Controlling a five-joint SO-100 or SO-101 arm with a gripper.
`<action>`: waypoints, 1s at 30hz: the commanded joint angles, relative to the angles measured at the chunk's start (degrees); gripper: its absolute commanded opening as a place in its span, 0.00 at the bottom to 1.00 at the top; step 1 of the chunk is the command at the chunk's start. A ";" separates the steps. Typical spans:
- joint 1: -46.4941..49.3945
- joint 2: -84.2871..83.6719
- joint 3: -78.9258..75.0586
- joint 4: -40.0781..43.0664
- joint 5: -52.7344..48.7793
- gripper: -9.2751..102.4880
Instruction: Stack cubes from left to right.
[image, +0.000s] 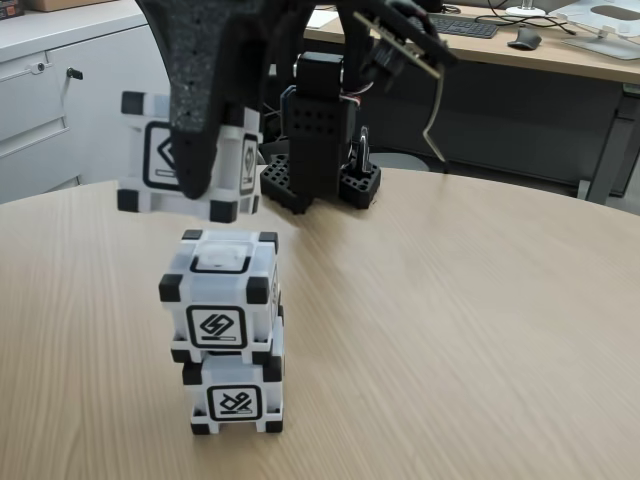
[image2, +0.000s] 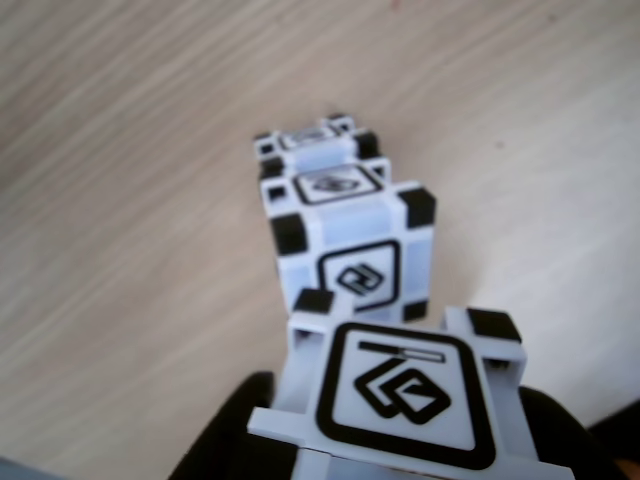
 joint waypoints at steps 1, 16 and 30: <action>-0.44 0.18 -0.18 -0.35 -0.44 0.08; -0.44 -2.72 -0.26 -0.53 -1.85 0.08; -0.53 -2.72 -0.35 -0.53 -2.90 0.08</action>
